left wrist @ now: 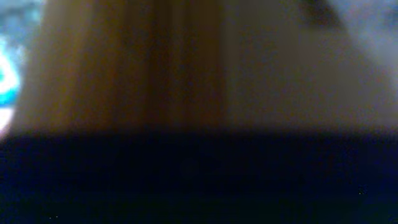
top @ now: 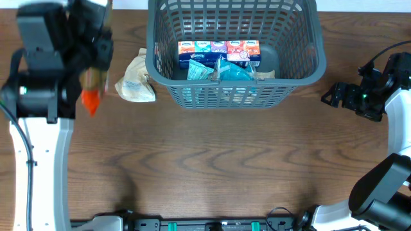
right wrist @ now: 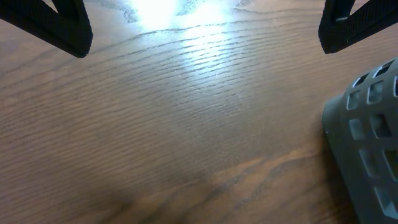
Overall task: Pack container
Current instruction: 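Lift the long package with the left gripper and carry it over the basket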
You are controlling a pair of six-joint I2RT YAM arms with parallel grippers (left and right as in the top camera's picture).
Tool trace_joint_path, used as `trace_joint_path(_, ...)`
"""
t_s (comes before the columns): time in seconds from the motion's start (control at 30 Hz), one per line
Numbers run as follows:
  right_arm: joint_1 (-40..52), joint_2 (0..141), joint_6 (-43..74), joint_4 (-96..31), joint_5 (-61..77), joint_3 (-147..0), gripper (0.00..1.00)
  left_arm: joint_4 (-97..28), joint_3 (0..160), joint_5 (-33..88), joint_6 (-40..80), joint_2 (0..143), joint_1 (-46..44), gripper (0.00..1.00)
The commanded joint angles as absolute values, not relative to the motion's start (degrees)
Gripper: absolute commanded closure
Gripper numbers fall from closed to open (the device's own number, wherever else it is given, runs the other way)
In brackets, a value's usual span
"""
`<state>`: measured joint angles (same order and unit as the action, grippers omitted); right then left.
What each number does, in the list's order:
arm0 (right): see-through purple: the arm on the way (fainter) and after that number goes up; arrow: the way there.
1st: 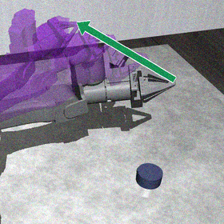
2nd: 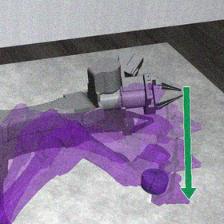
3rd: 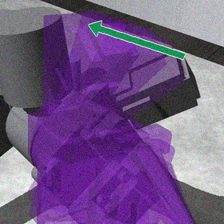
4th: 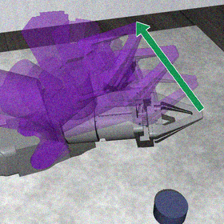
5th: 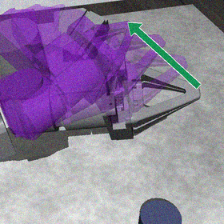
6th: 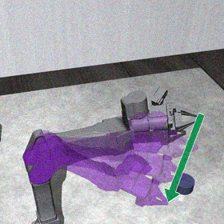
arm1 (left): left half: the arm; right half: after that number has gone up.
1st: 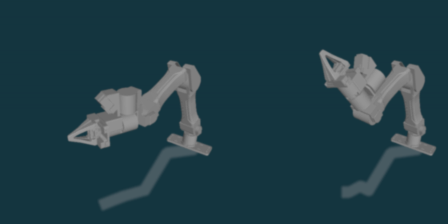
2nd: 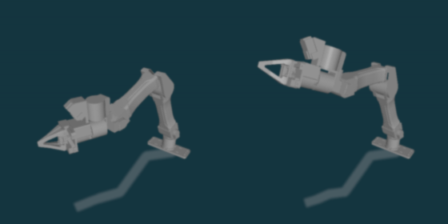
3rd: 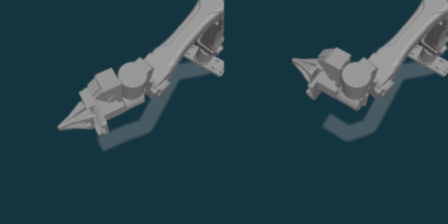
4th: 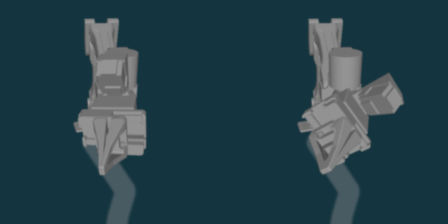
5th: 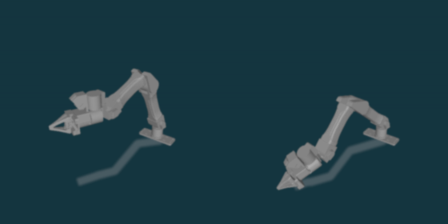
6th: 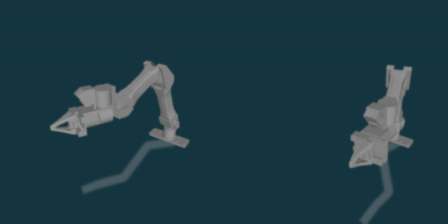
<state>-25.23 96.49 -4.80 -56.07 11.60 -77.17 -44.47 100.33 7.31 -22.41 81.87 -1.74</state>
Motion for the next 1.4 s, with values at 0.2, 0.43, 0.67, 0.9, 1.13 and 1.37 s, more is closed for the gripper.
trace_joint_path(0.2,-24.67,96.23,-5.41,-56.1,12.27,-77.19,0.01,-40.95,116.49,6.83,-29.93,95.57,-13.47,0.94)
trace_joint_path(0.43,-24.67,96.23,-5.41,-56.47,12.27,-77.19,0.01,-35.55,116.95,6.83,-40.73,99.88,-21.98,0.94)
trace_joint_path(0.67,-24.67,96.23,-5.41,-56.84,12.29,-77.19,0.01,-35.75,116.92,0.38,-45.5,100.75,-28.56,0.94)
trace_joint_path(0.9,-24.67,96.23,-5.43,-57.39,12.29,-77.19,0.01,-37.6,116.95,-5.26,-46.98,100.6,-28.91,0.94)
trace_joint_path(1.13,-24.67,96.23,-5.43,-57.32,12.27,-77.19,0.01,-39.42,117.08,-12.97,-49.56,100.18,-29.17,0.94)
trace_joint_path(1.37,-24.67,96.23,-5.43,-57.3,12.29,-77.19,0.01,-39.13,118.76,-13.39,-51.42,98.8,-29.19,0.95)
